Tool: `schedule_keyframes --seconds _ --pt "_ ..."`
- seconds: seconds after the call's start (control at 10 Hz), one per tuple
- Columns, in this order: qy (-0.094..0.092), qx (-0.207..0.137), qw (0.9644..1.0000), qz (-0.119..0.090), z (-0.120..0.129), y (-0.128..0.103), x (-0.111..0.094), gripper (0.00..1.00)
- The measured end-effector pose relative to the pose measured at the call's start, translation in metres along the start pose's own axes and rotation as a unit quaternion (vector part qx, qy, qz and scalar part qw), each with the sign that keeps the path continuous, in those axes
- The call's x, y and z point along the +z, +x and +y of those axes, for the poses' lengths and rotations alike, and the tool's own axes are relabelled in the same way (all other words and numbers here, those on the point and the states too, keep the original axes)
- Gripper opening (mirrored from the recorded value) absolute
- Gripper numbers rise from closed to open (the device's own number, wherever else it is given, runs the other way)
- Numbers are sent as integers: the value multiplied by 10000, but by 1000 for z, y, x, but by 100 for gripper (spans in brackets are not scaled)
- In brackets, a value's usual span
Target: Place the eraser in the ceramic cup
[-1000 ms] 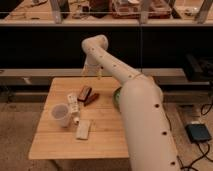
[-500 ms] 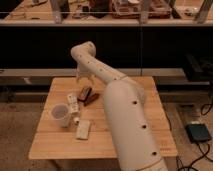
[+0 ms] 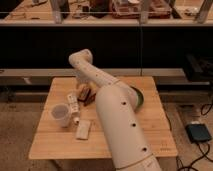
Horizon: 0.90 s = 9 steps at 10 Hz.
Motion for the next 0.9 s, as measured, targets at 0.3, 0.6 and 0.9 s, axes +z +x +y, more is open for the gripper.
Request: schedule_keyframes --seconds 0.3,0.6,0.9 --pt "47 474 9988 -80 1 3 11 65" --pt "129 684 9973 -229 -3 -1 22 65" --pt "247 804 9960 -301 -5 -1 27 65"
